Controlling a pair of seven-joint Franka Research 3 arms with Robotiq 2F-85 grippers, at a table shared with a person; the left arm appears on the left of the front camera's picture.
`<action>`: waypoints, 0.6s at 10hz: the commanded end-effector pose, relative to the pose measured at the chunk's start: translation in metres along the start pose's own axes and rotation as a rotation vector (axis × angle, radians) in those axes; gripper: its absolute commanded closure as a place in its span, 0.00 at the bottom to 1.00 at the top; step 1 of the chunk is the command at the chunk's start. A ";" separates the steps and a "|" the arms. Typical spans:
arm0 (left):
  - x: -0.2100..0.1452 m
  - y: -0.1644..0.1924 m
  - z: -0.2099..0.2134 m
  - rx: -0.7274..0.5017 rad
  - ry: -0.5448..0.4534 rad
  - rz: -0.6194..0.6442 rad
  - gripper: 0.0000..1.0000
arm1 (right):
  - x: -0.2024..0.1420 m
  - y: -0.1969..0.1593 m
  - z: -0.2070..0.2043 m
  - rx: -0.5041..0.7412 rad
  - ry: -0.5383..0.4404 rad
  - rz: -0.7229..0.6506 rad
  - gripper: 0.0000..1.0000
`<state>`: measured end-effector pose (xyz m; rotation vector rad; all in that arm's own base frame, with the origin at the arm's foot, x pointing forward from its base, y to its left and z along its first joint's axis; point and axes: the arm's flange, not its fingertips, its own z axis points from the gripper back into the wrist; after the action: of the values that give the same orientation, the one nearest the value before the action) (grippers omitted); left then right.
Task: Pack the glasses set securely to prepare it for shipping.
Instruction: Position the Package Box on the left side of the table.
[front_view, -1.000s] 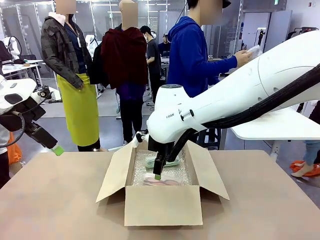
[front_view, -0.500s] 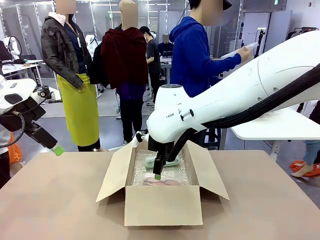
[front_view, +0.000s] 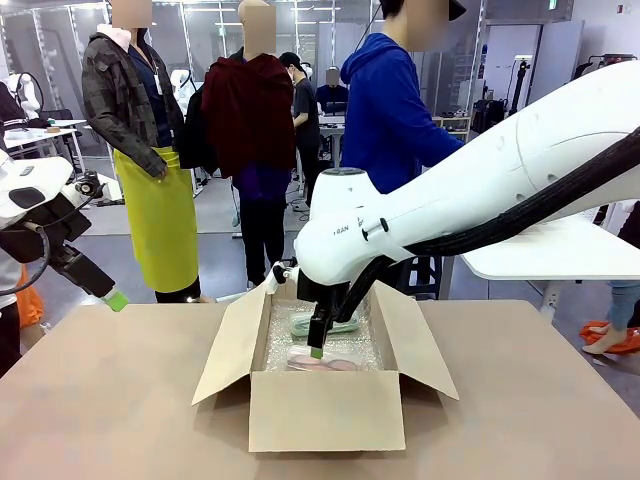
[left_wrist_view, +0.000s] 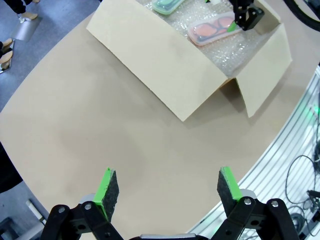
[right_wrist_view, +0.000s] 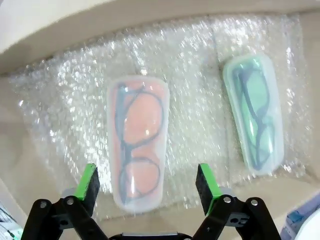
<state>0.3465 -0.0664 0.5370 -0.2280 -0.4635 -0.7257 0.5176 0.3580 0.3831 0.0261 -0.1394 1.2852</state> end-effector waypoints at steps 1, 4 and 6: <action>0.000 0.001 0.002 -0.009 -0.010 -0.005 0.00 | -0.049 0.014 0.040 -0.036 0.018 -0.067 0.00; 0.000 0.001 0.002 -0.009 -0.010 -0.005 0.00 | -0.136 0.053 0.100 -0.147 -0.116 -0.240 0.00; 0.000 0.001 0.002 -0.009 -0.010 -0.005 0.00 | -0.196 0.087 0.101 -0.158 -0.152 -0.405 0.00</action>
<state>0.3465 -0.0664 0.5371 -0.2276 -0.4636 -0.7258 0.4074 0.2007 0.4714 0.0163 -0.3096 0.9470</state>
